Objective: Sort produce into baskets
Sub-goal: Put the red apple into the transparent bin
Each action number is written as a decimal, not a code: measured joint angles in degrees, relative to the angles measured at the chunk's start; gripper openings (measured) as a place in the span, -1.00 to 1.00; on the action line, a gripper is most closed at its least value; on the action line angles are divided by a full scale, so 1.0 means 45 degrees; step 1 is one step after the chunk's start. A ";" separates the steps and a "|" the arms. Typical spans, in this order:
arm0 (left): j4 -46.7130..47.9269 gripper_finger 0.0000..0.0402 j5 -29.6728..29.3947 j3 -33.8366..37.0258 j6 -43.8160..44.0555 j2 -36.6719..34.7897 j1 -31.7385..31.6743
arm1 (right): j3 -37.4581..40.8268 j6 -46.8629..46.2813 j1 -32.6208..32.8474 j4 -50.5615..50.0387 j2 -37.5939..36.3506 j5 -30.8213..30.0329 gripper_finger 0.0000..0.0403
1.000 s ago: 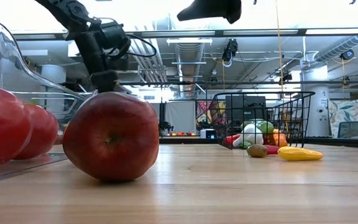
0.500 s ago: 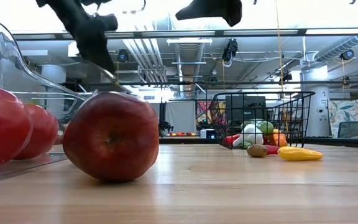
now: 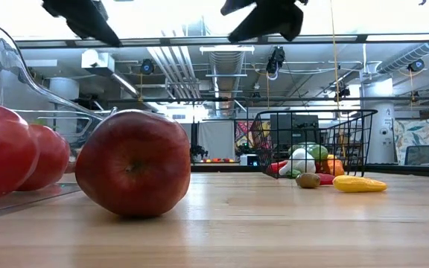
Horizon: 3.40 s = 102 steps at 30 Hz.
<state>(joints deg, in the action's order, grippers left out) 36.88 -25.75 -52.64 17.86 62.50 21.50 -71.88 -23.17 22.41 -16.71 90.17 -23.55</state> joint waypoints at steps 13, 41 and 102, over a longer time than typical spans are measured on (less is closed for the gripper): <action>-0.2254 -0.44 -0.0264 0.0000 0.0157 0.0935 0.3181 | 0.0000 0.0831 0.0707 -0.0928 0.0005 0.0338 0.22; -0.3732 -0.44 -0.1186 0.0000 0.0254 0.2076 0.3316 | -0.2674 0.0141 0.0906 -0.0042 0.4976 0.2279 0.82; -0.5253 -0.37 0.0955 0.0000 -0.0480 0.3133 0.3761 | -0.3147 -0.2686 0.1303 -0.4600 0.3645 0.3574 0.82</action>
<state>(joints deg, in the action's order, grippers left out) 13.24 -21.45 -52.64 15.70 76.60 38.43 -86.04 -35.25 28.27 -37.41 106.57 -7.47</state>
